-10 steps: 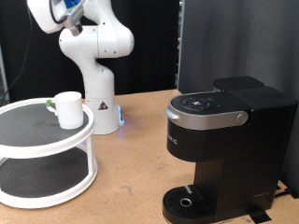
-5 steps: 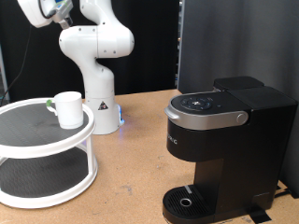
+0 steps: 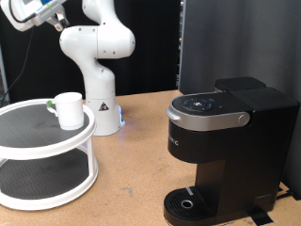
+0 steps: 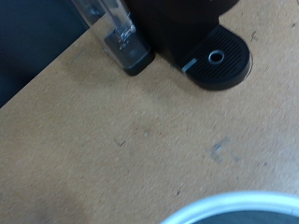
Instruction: Make a cup of coffee with the keurig machine
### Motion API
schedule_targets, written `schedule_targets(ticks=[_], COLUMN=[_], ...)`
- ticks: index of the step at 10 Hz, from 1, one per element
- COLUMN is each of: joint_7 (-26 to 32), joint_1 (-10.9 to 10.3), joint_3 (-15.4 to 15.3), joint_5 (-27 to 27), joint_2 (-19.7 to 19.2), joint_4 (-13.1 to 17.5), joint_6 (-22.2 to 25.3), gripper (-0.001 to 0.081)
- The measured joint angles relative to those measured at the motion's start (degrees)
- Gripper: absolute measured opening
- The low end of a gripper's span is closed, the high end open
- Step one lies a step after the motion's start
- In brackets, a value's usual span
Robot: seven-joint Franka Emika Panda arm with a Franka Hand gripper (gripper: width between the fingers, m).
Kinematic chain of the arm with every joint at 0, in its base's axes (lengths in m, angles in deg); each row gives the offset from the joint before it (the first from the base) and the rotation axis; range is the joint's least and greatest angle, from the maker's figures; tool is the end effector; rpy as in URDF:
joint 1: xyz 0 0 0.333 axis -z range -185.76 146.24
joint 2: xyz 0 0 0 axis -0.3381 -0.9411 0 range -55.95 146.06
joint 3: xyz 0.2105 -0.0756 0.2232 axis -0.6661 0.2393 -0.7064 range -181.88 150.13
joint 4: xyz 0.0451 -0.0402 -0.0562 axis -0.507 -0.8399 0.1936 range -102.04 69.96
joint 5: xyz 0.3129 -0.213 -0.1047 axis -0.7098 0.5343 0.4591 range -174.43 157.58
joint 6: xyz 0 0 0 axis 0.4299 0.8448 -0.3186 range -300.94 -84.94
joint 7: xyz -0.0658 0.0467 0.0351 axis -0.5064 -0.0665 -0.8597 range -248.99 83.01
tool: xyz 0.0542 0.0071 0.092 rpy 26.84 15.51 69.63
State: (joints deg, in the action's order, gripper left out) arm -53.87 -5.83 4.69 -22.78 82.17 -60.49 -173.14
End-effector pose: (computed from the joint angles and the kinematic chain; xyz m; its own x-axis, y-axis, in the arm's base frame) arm 0.2853 -0.1882 0.5408 0.9987 -0.0283 0.0432 -0.0039 -0.8747 -0.4846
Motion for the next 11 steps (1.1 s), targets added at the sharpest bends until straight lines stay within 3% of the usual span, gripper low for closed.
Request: schedule_targets(ticks=[5, 7, 11], joint_7=[2.2, 5.6, 5.8], joint_1=[1.9, 1.8, 1.8], joint_3=[1.0, 0.7, 0.7], joint_5=[5.9, 12.7, 13.1], joint_2=[1.2, 1.2, 1.5], joint_4=[0.4, 0.7, 0.3], joint_6=[2.4, 4.6, 3.6], gripper=[0.0006, 0.0006, 0.0006])
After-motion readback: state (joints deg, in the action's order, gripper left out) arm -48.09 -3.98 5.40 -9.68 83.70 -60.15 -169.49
